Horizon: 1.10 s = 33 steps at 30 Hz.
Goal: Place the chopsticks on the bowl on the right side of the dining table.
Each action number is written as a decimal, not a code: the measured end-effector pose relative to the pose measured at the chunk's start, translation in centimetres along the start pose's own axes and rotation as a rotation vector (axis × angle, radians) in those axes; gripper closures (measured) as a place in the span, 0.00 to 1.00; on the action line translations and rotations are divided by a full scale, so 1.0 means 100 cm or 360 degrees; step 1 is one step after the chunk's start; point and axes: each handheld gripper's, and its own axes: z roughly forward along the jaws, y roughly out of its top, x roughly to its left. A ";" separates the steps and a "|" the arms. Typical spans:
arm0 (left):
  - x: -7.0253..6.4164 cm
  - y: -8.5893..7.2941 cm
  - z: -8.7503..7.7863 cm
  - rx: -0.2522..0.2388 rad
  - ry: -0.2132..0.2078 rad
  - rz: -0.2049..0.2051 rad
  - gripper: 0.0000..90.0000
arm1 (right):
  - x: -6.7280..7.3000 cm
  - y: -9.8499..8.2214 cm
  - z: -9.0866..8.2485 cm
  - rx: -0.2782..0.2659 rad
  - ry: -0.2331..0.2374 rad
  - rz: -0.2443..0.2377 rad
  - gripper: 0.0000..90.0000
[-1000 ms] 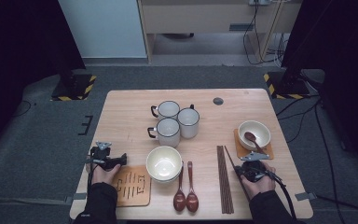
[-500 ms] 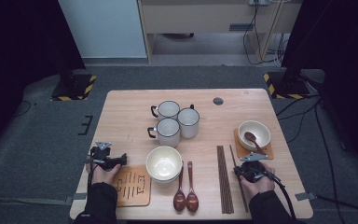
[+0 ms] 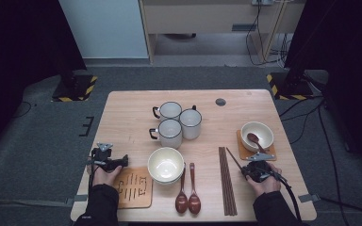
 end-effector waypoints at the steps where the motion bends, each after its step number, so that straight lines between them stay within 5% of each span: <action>1: 0.000 0.000 0.000 0.0000 0.0000 0.0000 0.00 | -0.001 0.000 0.000 -0.0004 -0.0003 -0.0006 0.94; 18: 0.000 0.000 0.000 0.0000 0.0000 0.0000 0.00 | -0.002 -0.006 -0.013 -0.0096 0.0001 0.0025 0.87; 33: 0.000 0.000 0.000 0.0000 0.0000 0.0000 0.00 | -0.003 -0.017 -0.016 -0.0053 0.0012 0.0056 0.90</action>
